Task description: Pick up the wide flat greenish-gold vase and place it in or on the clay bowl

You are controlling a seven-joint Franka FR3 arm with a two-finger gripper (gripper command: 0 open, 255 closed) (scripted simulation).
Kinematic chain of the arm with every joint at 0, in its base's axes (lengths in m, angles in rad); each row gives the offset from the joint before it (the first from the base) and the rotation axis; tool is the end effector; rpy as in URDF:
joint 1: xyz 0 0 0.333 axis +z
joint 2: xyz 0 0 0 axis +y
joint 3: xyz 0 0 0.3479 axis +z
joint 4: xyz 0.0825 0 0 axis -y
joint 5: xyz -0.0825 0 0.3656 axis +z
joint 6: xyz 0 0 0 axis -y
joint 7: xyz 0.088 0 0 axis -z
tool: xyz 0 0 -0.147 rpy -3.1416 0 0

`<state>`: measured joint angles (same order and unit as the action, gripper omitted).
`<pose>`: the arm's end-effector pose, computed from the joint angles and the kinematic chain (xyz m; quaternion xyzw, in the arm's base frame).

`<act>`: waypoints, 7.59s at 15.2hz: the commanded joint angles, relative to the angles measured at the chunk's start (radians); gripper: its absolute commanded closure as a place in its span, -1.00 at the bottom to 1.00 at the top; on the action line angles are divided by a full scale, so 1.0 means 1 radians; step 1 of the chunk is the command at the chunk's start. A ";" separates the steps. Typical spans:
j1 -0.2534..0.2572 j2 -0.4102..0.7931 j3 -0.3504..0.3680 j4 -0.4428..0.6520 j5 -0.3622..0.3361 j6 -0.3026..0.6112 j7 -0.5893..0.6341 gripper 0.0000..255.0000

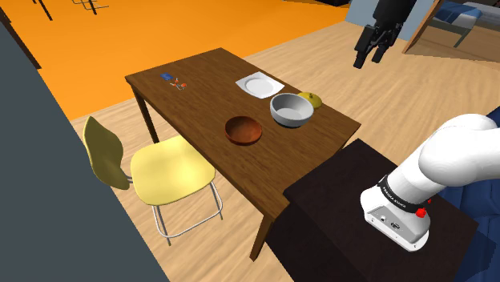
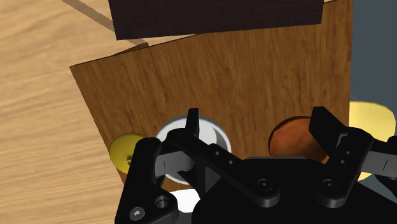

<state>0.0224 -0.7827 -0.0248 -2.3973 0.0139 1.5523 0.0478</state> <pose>0.2607 -0.0005 0.5520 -0.9992 0.0213 0.0316 0.0149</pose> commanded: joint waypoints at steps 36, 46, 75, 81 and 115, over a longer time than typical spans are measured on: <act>-0.155 1.187 -0.298 0.466 0.233 0.711 -0.656 -1.00; -0.230 1.428 -0.254 0.669 0.307 0.742 -0.723 -1.00; -0.220 1.378 -0.267 0.667 0.288 0.695 -0.708 1.00; -0.211 1.330 -0.280 0.676 0.268 0.640 -0.692 1.00; 0.110 0.949 -0.190 0.399 0.124 0.598 -0.223 1.00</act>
<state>0.1199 0.1706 -0.2226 -1.9959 0.1400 2.1484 -0.1983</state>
